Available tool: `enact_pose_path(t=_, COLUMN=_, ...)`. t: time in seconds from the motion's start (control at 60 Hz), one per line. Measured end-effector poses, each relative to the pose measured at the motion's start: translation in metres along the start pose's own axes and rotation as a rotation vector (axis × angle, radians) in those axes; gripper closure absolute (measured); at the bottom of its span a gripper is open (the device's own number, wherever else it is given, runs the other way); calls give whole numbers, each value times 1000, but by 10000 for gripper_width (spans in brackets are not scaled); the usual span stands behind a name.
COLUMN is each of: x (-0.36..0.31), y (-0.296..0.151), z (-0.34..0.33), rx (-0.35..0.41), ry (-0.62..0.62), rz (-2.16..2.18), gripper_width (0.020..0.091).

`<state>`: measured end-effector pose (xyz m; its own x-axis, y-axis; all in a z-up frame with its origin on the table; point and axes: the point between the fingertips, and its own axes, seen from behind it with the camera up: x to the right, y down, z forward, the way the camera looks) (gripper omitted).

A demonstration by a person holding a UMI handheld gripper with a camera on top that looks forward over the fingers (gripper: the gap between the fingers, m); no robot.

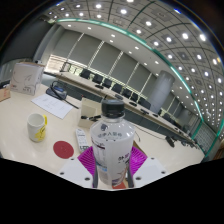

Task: Pour water

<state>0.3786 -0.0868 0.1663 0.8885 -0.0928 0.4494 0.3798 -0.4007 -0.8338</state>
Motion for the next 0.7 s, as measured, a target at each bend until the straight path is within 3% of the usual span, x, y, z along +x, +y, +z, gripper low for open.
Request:
enact_pose_path(t=0.183, x=-33, y=-91, z=23, rx=84, ry=106, rz=-422, gripper_width=708)
enact_pose_path(t=0.333, x=-85, y=-134, z=36, rx=142, ry=189, rz=-822, gripper_width=708)
enact_pose_path(t=0.45, x=-129, y=-143, z=50, rx=197, ry=216, rz=-1085, gripper_width=709)
enact_pose_path(t=0.7, x=-173, y=-133, z=72, rx=220, ry=290, rz=-1537, gripper_width=706)
